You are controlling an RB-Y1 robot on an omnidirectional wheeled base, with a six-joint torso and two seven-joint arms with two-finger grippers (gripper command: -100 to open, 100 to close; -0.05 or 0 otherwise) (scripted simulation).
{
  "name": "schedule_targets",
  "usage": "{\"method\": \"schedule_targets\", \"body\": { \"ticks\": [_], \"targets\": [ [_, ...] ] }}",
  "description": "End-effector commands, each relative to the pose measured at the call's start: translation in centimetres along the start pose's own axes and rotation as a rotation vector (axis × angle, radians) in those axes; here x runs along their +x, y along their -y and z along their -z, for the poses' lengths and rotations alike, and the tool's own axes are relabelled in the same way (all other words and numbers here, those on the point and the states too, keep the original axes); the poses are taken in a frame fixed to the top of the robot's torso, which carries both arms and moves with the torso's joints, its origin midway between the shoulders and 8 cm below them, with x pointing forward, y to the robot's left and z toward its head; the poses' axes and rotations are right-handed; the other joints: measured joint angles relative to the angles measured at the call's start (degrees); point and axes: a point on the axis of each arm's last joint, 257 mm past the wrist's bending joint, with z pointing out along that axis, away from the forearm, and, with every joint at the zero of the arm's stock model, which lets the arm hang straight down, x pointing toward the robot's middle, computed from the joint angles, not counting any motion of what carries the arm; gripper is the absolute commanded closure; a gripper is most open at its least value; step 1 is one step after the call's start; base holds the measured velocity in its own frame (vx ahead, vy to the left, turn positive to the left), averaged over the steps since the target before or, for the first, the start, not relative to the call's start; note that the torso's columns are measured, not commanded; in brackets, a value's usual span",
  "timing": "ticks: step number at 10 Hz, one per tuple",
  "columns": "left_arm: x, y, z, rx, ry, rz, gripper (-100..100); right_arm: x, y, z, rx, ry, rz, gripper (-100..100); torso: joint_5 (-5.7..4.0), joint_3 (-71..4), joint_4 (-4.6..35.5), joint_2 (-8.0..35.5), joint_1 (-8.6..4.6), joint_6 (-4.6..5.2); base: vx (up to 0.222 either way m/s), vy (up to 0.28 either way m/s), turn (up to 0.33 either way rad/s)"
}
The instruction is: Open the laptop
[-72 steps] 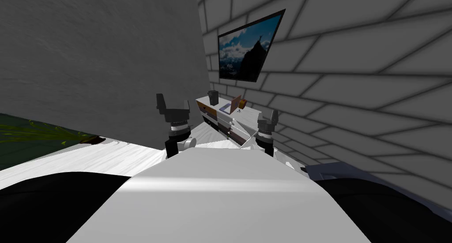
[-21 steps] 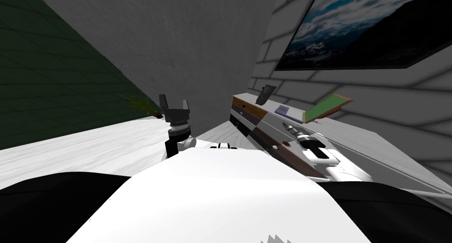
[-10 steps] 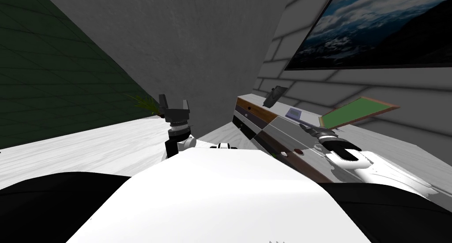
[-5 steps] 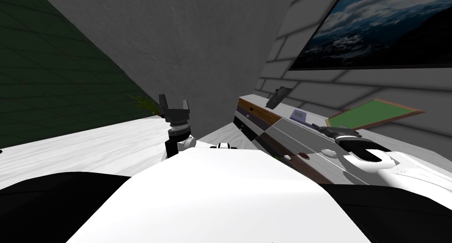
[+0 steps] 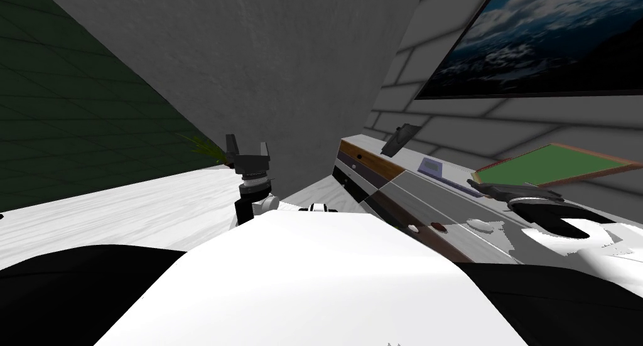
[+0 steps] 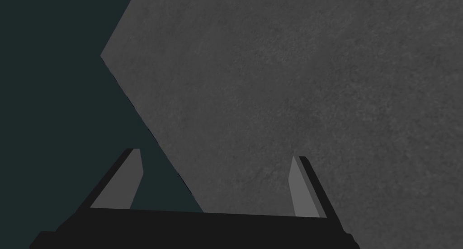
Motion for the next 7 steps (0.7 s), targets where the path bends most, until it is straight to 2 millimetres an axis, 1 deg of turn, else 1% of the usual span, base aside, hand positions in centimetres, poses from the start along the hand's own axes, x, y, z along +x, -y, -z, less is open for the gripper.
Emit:
{"method": "schedule_targets", "body": {
  "ticks": [1, 2, 3, 5, 6, 7],
  "targets": [
    [0.0, 0.0, 0.0, 0.000, 0.000, 0.000, 0, -0.5, 2.9, 0.2, 0.044, -0.018, 0.051, -100, 0.00, -0.1, 0.0, -0.1, 0.03, 0.00, 0.050, 0.003, -0.004],
    [0.0, 0.0, 0.0, 0.000, 0.000, 0.000, 0, 0.0, 3.3, 0.4, 0.053, -0.030, 0.049, -100, -0.01, -0.1, -0.1, -0.1, 0.01, -0.03, 0.018, 0.000, 0.004],
    [0.0, 0.0, 0.0, 0.000, 0.000, 0.000, 0, 0.0, 5.2, 0.7, 0.085, -0.047, 0.078, -100, -0.01, 0.0, 0.0, 0.0, 0.00, -0.02, 0.026, 0.001, 0.007],
    [0.0, 0.0, 0.0, 0.000, 0.000, 0.000, 0, 0.0, 5.2, 0.7, 0.085, -0.047, 0.078, -100, 0.00, 0.0, 0.0, -0.1, 0.03, -0.01, 0.021, 0.000, -0.001],
    [0.0, 0.0, 0.0, 0.000, 0.000, 0.000, 0, -0.3, 7.0, 1.0, 0.113, -0.061, 0.106, -100, -0.01, 0.0, 0.0, -0.1, 0.02, -0.02, 0.029, 0.002, 0.006],
    [0.0, 0.0, 0.0, 0.000, 0.000, 0.000, 0, -0.2, 7.1, 1.0, 0.115, -0.063, 0.106, -100, 0.00, -0.1, 0.0, -0.1, 0.03, -0.01, 0.028, 0.002, -0.002]
  ]
}}
